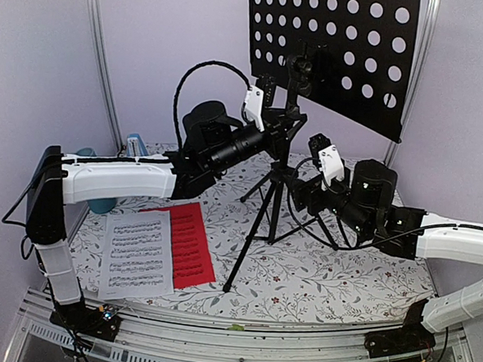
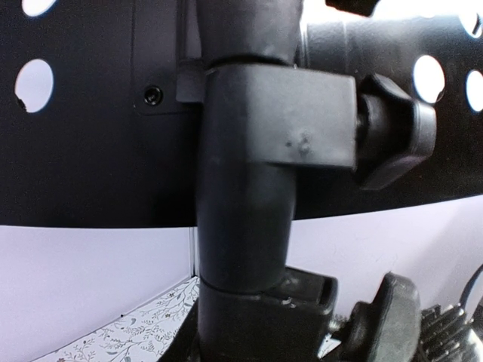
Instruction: Set up the instrument practice props
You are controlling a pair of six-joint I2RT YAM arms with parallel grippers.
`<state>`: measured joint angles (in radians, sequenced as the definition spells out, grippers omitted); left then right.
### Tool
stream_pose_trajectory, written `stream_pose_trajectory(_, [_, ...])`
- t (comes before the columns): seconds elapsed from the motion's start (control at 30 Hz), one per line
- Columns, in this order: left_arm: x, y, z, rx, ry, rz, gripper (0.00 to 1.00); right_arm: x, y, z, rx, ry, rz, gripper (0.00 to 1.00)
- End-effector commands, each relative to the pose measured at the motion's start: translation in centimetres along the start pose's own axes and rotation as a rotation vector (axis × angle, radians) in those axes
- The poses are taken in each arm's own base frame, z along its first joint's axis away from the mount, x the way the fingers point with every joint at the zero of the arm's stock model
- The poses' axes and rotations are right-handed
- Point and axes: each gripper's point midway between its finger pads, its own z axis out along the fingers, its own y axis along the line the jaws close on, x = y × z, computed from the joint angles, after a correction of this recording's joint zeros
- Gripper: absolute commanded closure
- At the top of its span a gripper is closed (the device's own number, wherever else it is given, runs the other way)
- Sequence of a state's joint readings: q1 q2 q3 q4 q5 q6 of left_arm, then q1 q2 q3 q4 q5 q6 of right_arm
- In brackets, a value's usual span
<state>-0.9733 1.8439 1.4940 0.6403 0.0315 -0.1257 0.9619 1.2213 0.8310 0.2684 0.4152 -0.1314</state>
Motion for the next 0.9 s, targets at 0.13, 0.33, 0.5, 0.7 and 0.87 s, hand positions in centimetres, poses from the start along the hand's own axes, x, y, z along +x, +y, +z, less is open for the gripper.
stream_pose_trajectory(0.13, [-9.7,-1.9,-0.8,0.046,-0.253,-0.067,1.00,0.2,-3.6,0.9,0.109,0.075,0.162,0.16])
stream_pose_trajectory(0.33, [-9.6,-2.0,-0.8,0.047,-0.249,-0.067,1.00,2.3,-3.9,0.8,0.105,0.132,0.216,0.16])
stream_pose_trajectory(0.5, [-9.7,-2.0,-0.8,0.047,-0.250,-0.070,1.00,2.3,-3.9,-0.2,0.082,0.121,0.268,0.16])
stream_pose_trajectory(0.7, [-9.9,-2.0,-0.8,0.047,-0.251,-0.070,1.00,1.2,-2.6,-1.2,-0.018,0.081,0.245,0.14])
stream_pose_trajectory(0.87, [-9.9,-2.0,-0.8,0.046,-0.249,-0.070,1.00,0.4,-1.6,-1.9,-0.064,0.047,0.197,0.13])
